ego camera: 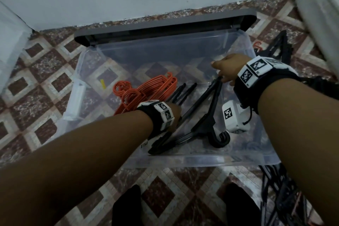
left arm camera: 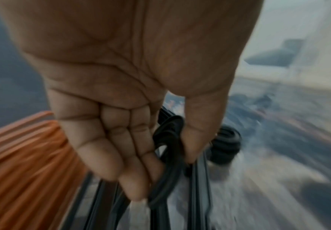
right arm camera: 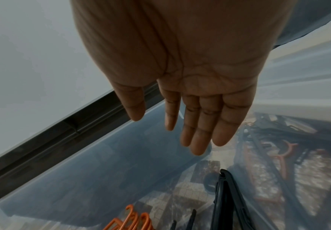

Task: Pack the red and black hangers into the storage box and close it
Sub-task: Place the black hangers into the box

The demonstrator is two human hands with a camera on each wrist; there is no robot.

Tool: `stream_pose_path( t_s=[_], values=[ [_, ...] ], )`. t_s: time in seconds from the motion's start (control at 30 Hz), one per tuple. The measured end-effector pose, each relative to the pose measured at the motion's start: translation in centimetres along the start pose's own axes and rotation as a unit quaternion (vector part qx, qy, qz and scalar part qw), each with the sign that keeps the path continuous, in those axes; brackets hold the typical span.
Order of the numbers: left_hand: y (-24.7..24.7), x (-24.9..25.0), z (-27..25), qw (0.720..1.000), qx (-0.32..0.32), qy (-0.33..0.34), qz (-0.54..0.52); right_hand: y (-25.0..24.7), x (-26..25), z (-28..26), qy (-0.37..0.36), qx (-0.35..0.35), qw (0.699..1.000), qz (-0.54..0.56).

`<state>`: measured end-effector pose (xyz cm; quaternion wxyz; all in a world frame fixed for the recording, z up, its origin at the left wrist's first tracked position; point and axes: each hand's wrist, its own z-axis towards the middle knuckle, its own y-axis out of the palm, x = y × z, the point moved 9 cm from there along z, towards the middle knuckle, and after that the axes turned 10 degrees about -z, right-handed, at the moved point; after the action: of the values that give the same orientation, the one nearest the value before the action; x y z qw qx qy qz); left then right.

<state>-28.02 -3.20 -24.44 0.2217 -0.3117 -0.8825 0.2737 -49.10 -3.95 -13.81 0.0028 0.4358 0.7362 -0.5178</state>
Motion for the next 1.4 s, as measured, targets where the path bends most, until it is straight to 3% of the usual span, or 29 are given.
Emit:
stream_pose_path(
  t_s=[0.23, 0.33, 0.53, 0.7, 0.77, 0.8, 0.83, 0.9, 0.97, 1.03, 1.1, 1.2, 1.33, 1.4],
  values=[
    [-6.7, -4.5, -6.2, 0.975, 0.214, -0.054, -0.019, 0.7, -2.5, -1.1, -0.026, -0.03, 0.999, 0.026],
    [-10.6, -4.2, -9.8, 0.951, 0.301, -0.067, -0.035, 0.6, -5.7, -2.1, -0.111, -0.021, 0.993, 0.026],
    [-18.1, 0.1, -16.7, 0.89, 0.446, 0.049, -0.084, 0.2, -13.0, -6.6, -0.277, -0.063, 0.958, -0.039],
    [-21.0, 1.0, -19.8, 0.813, 0.529, 0.114, -0.216, -3.5, -14.9, -8.8, -0.308, 0.03, 0.95, -0.046],
    [-20.6, 1.6, -21.1, 0.771, 0.592, 0.128, -0.198, -5.0, -14.8, -9.1, -0.318, 0.077, 0.942, -0.067],
    [-19.9, 2.3, -21.3, 0.764, 0.607, 0.138, -0.171, -5.7, -14.6, -9.1, -0.32, 0.096, 0.94, -0.069],
    [-18.9, 3.0, -20.8, 0.779, 0.592, 0.148, -0.144, -6.4, -14.4, -9.1, -0.317, 0.113, 0.939, -0.065],
    [-16.0, 3.9, -18.2, 0.849, 0.49, 0.153, -0.122, -7.5, -13.7, -8.9, -0.311, 0.14, 0.939, -0.046],
    [-12.4, 4.3, -14.9, 0.924, 0.33, 0.136, -0.14, -7.0, -13.3, -8.5, -0.313, 0.111, 0.94, -0.071],
    [-8.7, 4.4, -12.0, 0.971, 0.139, 0.088, -0.174, -4.7, -13.3, -8.2, -0.32, 0.048, 0.934, -0.153],
    [-7.0, 4.3, -10.5, 0.98, 0.034, 0.041, -0.189, -3.0, -13.5, -7.9, -0.321, 0.025, 0.929, -0.184],
    [-6.1, 4.7, -9.0, 0.988, -0.003, 0.01, -0.157, -2.5, -13.9, -7.5, -0.32, 0.034, 0.932, -0.168],
    [-2.4, 7.0, -6.5, 0.997, -0.051, 0.057, 0.03, -2.6, -15.0, -7.3, -0.327, 0.044, 0.932, -0.152],
    [-0.3, 6.7, -4.5, 0.996, -0.078, 0.037, 0.02, -2.4, -15.5, -7.6, -0.336, 0.043, 0.927, -0.162]
  ],
)
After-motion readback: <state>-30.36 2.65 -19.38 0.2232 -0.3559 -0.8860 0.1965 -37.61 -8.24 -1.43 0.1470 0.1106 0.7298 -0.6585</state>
